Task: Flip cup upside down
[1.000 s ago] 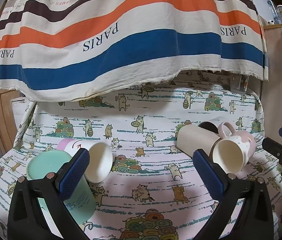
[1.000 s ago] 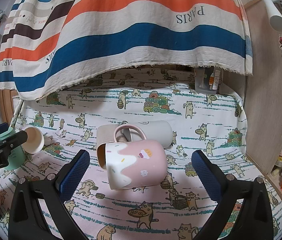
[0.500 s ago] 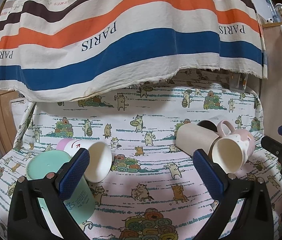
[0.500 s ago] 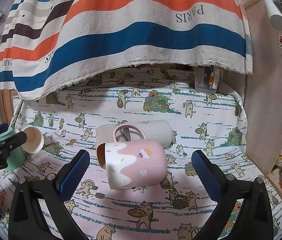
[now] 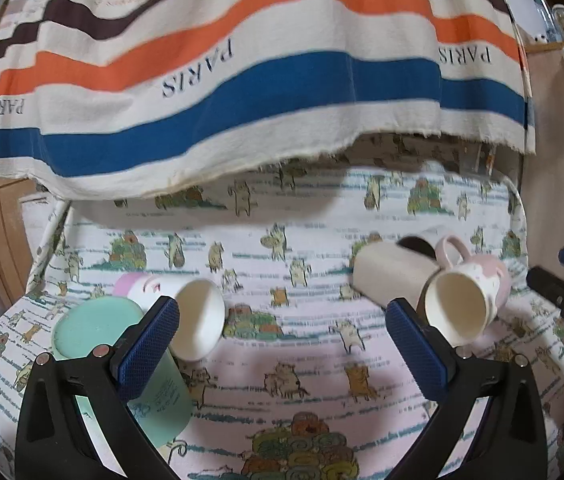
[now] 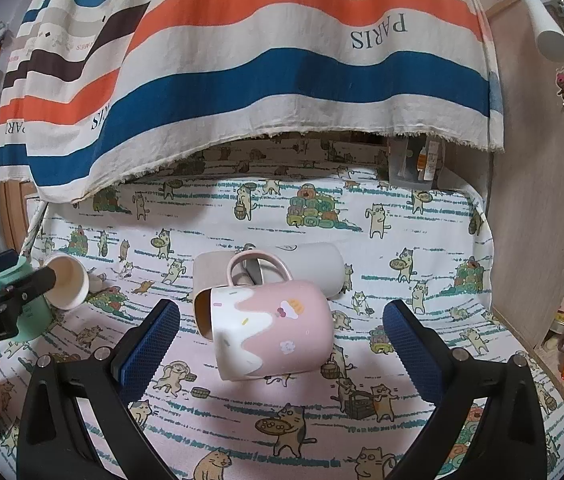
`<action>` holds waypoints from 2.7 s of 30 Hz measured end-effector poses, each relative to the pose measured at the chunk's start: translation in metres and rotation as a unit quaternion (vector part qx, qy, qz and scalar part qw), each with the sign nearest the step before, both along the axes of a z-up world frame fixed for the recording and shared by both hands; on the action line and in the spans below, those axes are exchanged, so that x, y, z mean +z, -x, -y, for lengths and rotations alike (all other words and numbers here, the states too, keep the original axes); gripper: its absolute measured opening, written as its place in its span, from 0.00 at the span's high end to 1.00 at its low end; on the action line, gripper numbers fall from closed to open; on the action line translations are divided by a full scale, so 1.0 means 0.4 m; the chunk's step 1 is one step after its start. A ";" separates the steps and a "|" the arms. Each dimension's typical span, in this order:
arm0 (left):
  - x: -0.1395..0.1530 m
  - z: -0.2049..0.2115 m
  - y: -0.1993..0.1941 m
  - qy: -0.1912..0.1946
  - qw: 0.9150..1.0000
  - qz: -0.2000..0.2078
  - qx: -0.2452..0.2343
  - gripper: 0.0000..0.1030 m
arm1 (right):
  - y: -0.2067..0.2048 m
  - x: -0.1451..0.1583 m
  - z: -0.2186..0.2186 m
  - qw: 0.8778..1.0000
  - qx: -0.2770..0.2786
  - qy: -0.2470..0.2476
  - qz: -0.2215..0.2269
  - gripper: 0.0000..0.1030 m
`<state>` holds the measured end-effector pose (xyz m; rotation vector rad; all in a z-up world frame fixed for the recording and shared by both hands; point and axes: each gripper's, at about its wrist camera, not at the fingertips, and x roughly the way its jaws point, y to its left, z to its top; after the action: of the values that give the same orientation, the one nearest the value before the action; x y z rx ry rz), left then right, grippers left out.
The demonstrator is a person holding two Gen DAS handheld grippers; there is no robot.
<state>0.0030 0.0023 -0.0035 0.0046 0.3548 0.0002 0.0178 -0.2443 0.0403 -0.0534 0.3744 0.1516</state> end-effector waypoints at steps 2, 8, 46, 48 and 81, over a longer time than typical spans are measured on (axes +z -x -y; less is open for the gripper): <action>0.004 0.003 -0.010 -0.006 1.000 -0.021 -0.001 0.00 | 0.004 0.010 -0.003 1.000 0.008 0.005 -0.002 0.01; 0.067 0.004 0.007 0.006 1.000 -0.012 -0.011 0.00 | 0.015 0.072 0.031 1.000 0.012 -0.029 0.003 0.01; 0.045 0.022 -0.150 0.052 0.995 -0.089 -0.012 0.00 | -0.263 0.013 0.057 0.979 -0.019 -0.112 -0.170 0.07; 0.044 0.017 -0.154 0.056 0.994 -0.092 -0.008 0.00 | -0.273 0.003 0.059 0.976 0.003 -0.122 -0.183 0.07; 0.043 0.072 -0.126 -0.026 0.997 -0.066 0.012 0.00 | -0.248 -0.063 -0.072 0.958 0.109 -0.056 -0.259 0.05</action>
<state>0.0534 -0.0264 0.0135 0.0514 0.4874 0.0337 0.1169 -0.2154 0.0153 0.0605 0.8837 0.4083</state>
